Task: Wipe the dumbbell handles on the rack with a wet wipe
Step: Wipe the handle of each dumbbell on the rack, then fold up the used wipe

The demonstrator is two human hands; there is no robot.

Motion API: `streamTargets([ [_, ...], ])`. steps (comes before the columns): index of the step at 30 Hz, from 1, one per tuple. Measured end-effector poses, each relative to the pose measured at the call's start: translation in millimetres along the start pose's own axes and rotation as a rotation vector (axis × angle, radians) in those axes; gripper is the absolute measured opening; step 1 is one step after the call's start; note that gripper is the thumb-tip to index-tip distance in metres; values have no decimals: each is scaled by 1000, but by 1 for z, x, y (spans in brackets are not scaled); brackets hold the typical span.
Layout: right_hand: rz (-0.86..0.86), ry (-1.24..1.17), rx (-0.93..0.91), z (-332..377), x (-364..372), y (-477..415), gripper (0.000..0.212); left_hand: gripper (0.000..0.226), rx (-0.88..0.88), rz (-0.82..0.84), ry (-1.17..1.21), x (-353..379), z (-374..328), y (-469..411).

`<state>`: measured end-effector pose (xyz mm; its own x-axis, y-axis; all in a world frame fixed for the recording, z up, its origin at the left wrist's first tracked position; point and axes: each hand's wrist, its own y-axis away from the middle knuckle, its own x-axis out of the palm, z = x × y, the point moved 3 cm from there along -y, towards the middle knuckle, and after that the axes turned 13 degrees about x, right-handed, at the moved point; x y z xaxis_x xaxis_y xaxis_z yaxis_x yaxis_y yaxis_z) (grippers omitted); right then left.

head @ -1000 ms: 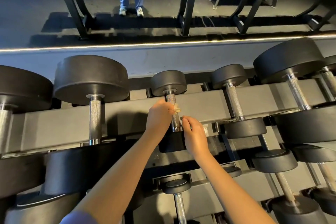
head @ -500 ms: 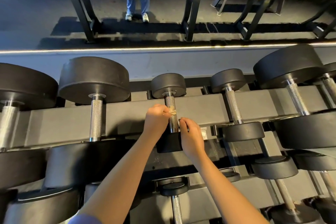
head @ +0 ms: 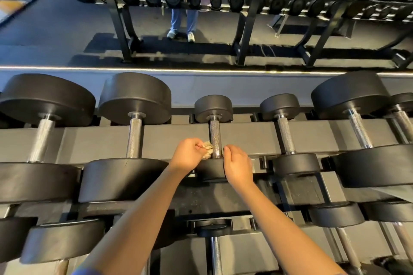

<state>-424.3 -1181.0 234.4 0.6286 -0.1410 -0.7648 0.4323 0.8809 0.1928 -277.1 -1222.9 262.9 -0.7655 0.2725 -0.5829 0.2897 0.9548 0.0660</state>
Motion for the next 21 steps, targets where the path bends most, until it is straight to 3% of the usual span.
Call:
streamTargets([
  [4,-27,25,-111,18,-17,17,31,9,-5,-104,-6,-33,-8,19],
  [12,33,-292,-213,106,-38,84,30,16,90,-252,53,-128,-27,95],
  [21,320,-427,-462,213,24,212,24,7,-120,-633,45,-232,20,272],
])
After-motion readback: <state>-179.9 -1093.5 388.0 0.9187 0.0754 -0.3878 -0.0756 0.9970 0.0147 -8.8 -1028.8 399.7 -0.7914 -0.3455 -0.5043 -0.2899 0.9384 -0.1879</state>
